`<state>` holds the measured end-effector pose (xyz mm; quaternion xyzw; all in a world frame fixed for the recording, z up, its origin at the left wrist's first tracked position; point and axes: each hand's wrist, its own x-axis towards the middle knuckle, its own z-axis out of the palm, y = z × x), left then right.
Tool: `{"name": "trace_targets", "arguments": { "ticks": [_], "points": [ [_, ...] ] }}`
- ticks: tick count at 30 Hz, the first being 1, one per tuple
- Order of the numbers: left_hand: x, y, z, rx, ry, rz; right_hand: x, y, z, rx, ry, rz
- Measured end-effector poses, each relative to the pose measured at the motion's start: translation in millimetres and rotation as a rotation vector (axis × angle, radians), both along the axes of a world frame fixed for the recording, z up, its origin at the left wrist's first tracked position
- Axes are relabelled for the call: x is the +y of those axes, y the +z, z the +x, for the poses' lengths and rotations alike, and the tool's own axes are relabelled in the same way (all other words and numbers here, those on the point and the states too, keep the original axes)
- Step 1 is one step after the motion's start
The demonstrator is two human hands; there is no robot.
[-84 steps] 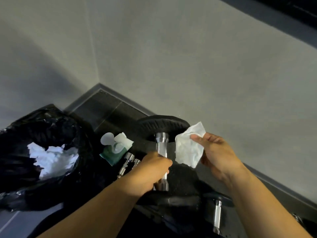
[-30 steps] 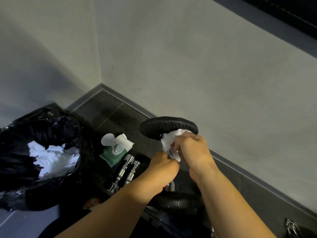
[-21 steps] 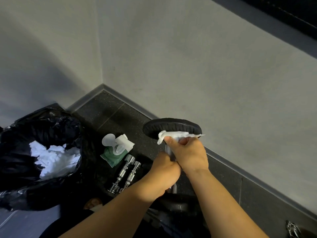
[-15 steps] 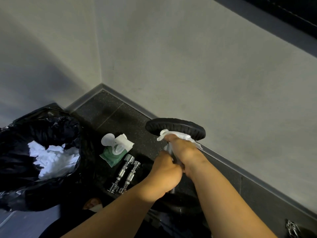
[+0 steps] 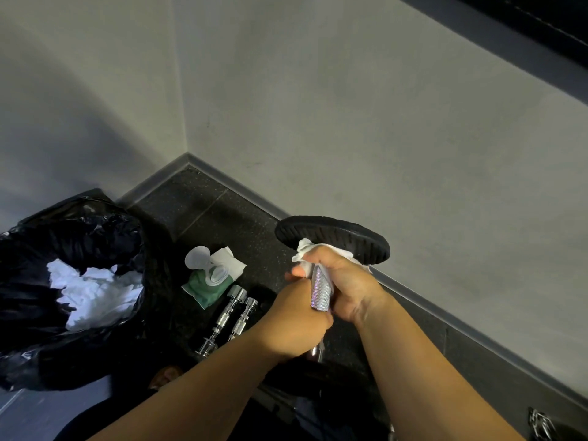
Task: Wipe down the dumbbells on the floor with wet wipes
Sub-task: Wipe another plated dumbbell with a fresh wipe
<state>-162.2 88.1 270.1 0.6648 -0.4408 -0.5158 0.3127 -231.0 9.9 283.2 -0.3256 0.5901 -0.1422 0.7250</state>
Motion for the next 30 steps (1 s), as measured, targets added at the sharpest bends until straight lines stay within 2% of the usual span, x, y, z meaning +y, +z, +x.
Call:
{"name": "trace_targets", "arguments": {
  "ticks": [4,6,9,15,17,19,21,26,28,30],
  "points": [
    [-1,-6,-10,-0.019,0.095,-0.056,-1,-5,14,0.462,-0.047,-0.129],
    [-2,-6,-12,0.004,0.130,-0.071,1,-9,16,0.496,-0.116,-0.196],
    [-2,-7,-5,-0.014,0.076,-0.077,1,-9,10,0.303,-0.168,-0.160],
    [-2,3,17,0.252,-0.060,-0.021,-7,-3,-14,-0.220,0.105,0.065],
    [-2,6,19,0.317,-0.084,-0.010,-8,-3,-20,-0.322,0.139,0.071],
    [-3,5,16,0.286,-0.086,-0.026,-9,1,-23,-0.341,0.146,0.068],
    [-4,1,11,0.184,-0.074,-0.063,-9,6,-18,-0.248,0.083,0.054],
    [-3,-3,-5,0.000,0.039,-0.153,2,3,13,0.279,-0.292,-0.149],
    [-2,-3,-6,-0.025,0.056,-0.144,3,0,20,0.310,-0.367,-0.188],
    [-4,-4,-2,-0.027,0.051,-0.164,3,2,21,0.248,-0.405,-0.189]
  ]
}}
